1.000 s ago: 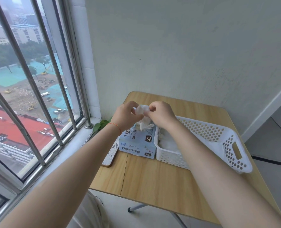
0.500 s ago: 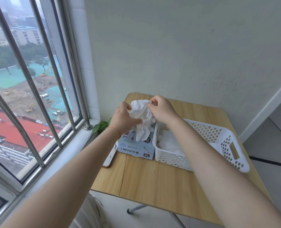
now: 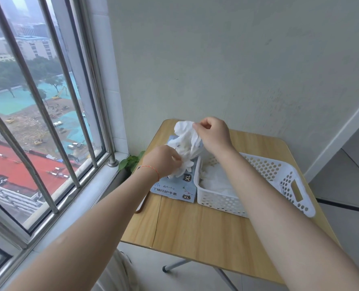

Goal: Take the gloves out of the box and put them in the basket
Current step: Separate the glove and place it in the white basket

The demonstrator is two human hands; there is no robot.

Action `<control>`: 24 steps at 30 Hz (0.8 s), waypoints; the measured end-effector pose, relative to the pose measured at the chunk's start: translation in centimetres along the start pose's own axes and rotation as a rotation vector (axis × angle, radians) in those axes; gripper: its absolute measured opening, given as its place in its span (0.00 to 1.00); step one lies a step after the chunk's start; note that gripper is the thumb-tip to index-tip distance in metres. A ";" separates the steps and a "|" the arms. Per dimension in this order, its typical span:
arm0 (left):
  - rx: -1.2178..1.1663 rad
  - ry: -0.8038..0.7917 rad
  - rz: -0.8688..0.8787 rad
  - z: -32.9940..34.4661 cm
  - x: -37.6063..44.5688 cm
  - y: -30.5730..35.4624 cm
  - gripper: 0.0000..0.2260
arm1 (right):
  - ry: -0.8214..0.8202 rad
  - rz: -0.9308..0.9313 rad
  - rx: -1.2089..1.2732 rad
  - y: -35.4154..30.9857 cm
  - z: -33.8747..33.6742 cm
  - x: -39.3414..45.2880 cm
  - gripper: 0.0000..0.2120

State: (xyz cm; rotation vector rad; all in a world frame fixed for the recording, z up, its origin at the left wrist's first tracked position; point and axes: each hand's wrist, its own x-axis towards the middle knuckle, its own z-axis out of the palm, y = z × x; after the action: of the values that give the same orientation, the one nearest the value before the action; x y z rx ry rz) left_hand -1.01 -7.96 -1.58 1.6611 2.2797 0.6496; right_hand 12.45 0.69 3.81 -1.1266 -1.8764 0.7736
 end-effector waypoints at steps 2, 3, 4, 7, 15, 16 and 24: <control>-0.036 -0.060 -0.017 -0.2 0.1 -0.2 0.08 | 0.029 -0.044 0.036 -0.6 -0.3 0.1 0.08; -0.066 -0.052 -0.023 -0.5 0.1 -0.3 0.09 | 0.032 -0.056 0.053 -0.8 -0.5 0.2 0.08; -0.106 -0.015 -0.028 -0.8 0.1 -0.2 0.10 | 0.027 -0.059 0.067 -0.9 -0.5 0.3 0.08; -0.228 0.230 -0.024 -1.9 0.4 0.1 0.07 | -0.031 -0.041 0.074 -0.9 -0.7 0.4 0.06; -0.308 0.223 0.149 -2.7 0.8 2.3 0.14 | -0.289 0.044 0.132 -0.7 -0.6 -0.7 0.07; -0.293 0.232 0.129 -2.5 1.0 2.2 0.13 | -0.296 0.057 0.136 -0.6 -0.7 -0.8 0.08; -0.877 0.028 -0.204 -3.2 0.1 0.6 0.08 | -0.315 0.019 -0.187 1.6 0.0 -0.7 0.14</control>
State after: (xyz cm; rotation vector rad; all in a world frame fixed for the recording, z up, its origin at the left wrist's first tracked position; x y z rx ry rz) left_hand -1.94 -8.37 1.54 0.9784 1.7163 1.3568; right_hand 13.31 0.74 2.34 -1.1922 -2.2417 0.8381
